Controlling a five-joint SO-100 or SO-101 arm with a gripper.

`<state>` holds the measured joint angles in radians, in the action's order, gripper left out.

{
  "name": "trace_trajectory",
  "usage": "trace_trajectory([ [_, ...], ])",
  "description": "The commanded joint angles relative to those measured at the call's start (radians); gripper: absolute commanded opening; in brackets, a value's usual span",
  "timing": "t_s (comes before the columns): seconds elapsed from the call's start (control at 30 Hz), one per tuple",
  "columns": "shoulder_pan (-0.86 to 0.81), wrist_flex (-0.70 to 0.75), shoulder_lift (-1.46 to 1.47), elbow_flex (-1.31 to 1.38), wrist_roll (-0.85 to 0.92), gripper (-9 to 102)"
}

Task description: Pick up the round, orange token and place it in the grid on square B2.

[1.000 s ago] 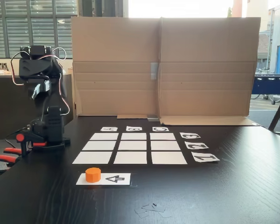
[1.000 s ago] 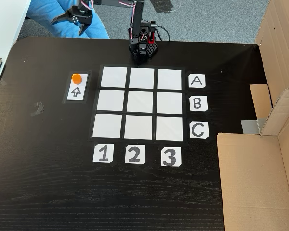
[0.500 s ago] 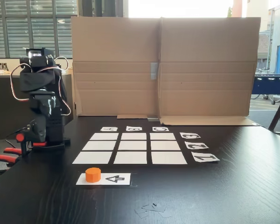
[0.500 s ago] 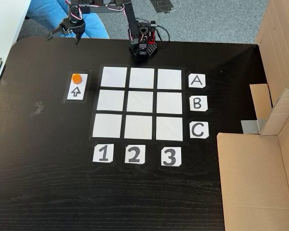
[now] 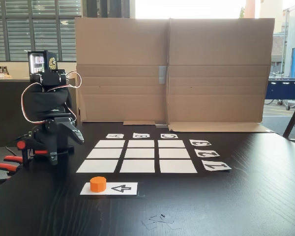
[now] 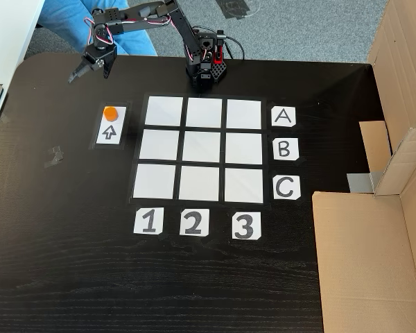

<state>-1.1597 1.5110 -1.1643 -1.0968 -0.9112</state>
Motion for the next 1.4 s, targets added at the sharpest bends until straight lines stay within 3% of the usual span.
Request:
trace_trajectory([
  [0.0,0.031,-0.02,0.003,0.04,0.025,68],
  [0.4,0.133,-0.031,0.075,0.051,0.132,69],
  [1.37,0.232,-0.008,0.272,0.153,0.133,69],
])
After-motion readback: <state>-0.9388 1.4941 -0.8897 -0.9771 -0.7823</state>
